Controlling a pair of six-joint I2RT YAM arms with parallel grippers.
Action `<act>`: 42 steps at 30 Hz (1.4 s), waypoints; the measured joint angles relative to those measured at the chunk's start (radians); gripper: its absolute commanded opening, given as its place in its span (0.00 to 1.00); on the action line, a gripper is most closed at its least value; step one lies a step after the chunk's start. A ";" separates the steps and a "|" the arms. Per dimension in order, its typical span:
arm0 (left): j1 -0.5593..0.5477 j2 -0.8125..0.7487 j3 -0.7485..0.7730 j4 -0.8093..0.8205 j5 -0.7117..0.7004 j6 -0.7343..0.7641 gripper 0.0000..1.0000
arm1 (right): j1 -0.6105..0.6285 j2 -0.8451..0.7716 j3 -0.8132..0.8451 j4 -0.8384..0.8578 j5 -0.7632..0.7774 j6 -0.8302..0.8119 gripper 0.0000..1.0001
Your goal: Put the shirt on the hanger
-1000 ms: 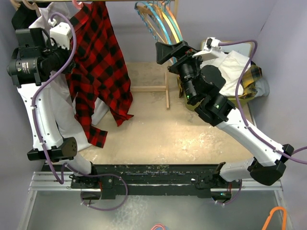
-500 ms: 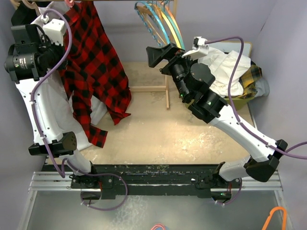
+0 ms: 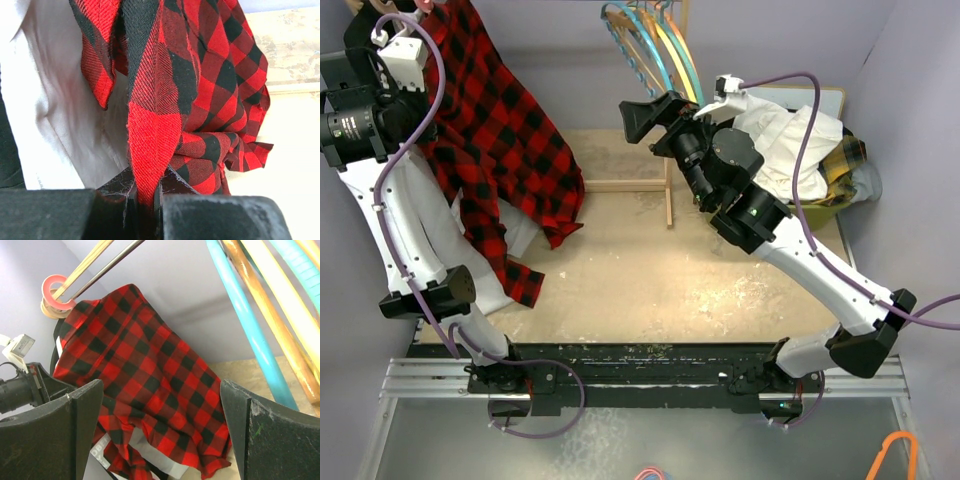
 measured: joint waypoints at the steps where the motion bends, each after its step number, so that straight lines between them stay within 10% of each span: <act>1: 0.003 0.002 0.002 0.000 -0.002 0.000 0.00 | -0.002 0.002 0.001 -0.001 -0.003 0.001 0.99; 33: 0.016 0.120 0.156 -0.092 0.040 0.074 0.00 | -0.018 -0.012 -0.124 0.081 -0.561 -0.198 1.00; 34: 0.015 0.120 0.156 -0.092 0.040 0.075 0.07 | -0.018 -0.009 -0.119 0.079 -0.572 -0.198 1.00; 37: 0.015 0.120 0.156 -0.092 0.040 0.081 0.96 | -0.018 0.000 -0.113 0.077 -0.582 -0.198 1.00; 42: 0.015 0.038 0.047 0.007 0.077 0.080 0.99 | -0.018 0.004 -0.113 0.076 -0.595 -0.200 1.00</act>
